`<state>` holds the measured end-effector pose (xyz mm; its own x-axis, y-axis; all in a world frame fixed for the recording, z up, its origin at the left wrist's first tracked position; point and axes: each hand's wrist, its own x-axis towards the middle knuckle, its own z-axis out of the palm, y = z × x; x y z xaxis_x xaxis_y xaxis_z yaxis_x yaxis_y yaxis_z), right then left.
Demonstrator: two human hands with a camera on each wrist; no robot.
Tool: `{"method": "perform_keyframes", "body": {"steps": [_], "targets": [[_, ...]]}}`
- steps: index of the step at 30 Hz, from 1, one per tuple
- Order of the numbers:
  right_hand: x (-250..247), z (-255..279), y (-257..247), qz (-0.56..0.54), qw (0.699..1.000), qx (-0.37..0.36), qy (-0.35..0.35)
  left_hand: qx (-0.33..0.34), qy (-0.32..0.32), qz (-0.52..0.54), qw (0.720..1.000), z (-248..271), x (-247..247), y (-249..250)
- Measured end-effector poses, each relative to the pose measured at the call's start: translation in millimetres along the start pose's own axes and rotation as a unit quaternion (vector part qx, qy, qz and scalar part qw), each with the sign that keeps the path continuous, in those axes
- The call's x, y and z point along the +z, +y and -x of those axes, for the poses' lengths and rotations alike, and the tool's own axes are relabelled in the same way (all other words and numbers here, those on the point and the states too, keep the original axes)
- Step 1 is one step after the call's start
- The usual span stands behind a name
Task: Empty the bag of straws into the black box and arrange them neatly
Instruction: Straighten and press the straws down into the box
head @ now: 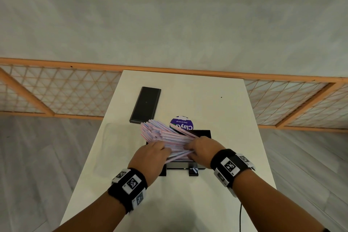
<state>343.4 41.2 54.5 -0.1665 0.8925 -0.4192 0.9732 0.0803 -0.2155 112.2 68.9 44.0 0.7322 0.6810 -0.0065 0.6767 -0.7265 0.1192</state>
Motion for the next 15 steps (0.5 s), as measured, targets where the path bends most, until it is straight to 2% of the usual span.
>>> {"method": "perform_keyframes", "body": {"steps": [3,7,11,15], "targets": [[3,-2,-2,0.049,0.999,0.004,0.005,-0.029,-0.012,0.009,0.999,0,8,-2],[-1,-4,-5,0.072,0.997,0.009,0.010,-0.083,0.004,0.084,0.993,4,5,0],[-10,-4,-11,0.059,0.998,0.007,0.019,-0.129,0.021,0.157,0.979,10,2,-7],[-18,-5,-17,0.002,0.999,0.015,0.043,-0.158,0.056,0.197,0.966,16,-7,-15]]}}
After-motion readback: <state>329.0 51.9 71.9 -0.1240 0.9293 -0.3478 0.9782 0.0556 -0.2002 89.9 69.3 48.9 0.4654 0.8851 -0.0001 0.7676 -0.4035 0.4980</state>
